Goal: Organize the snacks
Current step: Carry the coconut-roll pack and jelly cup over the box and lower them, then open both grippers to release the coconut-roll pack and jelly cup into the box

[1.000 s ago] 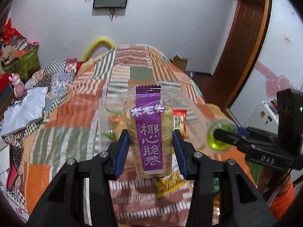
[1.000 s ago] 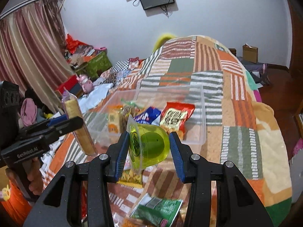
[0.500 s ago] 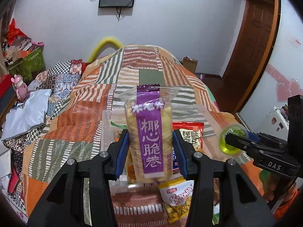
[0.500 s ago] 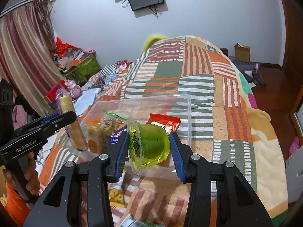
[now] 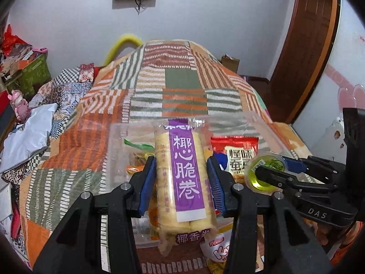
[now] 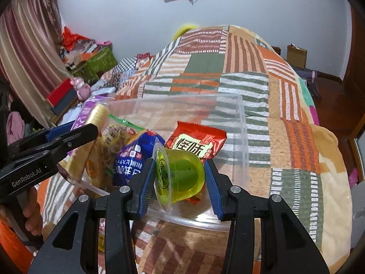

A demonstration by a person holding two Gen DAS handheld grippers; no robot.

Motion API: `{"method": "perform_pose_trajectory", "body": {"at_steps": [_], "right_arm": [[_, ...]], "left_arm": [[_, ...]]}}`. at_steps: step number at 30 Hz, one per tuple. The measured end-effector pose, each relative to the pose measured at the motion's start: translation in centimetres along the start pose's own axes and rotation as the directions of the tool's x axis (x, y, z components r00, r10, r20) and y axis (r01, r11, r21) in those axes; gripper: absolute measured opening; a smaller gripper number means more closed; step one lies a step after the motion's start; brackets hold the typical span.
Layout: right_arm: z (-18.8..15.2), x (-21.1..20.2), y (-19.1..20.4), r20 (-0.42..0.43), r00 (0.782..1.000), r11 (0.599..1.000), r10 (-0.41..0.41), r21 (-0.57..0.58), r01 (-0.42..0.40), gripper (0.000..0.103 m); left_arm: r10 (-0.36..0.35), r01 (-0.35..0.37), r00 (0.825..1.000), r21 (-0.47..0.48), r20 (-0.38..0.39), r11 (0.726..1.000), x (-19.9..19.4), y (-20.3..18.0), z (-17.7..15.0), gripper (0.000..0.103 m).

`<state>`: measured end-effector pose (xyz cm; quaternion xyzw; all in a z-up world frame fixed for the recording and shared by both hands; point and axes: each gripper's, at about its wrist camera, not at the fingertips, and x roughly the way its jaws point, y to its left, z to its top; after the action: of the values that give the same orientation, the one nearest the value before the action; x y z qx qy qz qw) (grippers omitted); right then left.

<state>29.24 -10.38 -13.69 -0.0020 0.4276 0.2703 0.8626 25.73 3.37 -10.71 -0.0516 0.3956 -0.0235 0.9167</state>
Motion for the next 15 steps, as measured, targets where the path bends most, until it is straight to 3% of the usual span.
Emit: {"method": "perform_pose_trajectory", "body": {"at_steps": [7, 15], "right_arm": [[-0.5, 0.5, 1.0, -0.016, 0.999, 0.997, -0.029, -0.071, 0.028, 0.041], [-0.4, -0.6, 1.3, -0.003, 1.0, 0.998, -0.017, -0.067, 0.017, 0.041]], "left_arm": [[0.012, -0.011, 1.0, 0.056, -0.021, 0.998, 0.7, -1.2, -0.7, 0.045], [0.021, -0.019, 0.999, 0.067, -0.03, 0.998, 0.1, -1.3, -1.0, 0.048]]}}
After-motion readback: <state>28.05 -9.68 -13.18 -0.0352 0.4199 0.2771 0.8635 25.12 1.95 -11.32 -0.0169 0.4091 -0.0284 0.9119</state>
